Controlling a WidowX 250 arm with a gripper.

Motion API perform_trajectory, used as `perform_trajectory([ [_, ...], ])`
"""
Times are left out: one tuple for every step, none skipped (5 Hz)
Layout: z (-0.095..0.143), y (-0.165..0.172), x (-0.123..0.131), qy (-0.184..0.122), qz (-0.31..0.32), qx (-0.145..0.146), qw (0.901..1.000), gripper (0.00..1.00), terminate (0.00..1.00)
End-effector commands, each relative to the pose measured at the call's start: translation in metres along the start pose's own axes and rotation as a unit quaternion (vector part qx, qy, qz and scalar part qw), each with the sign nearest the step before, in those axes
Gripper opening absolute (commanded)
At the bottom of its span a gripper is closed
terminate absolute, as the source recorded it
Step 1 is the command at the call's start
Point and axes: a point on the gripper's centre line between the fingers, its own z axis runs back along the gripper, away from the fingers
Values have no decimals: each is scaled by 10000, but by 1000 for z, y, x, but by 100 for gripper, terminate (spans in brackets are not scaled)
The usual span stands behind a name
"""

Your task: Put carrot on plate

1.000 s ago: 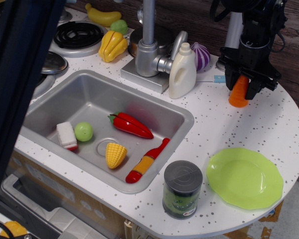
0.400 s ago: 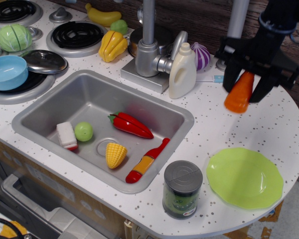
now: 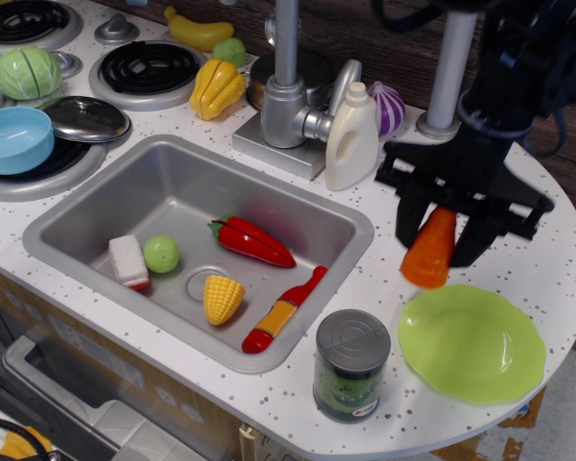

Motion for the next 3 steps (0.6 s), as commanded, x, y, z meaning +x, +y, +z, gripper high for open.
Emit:
perform_trajectory([
  [20,-3,-3,-633,95,-430,9970,0,0],
  [23,-14,-5,-572,-4,-520,9970,0,0],
  [27,-48,-5,-651,-72,-718,9953,0,100],
])
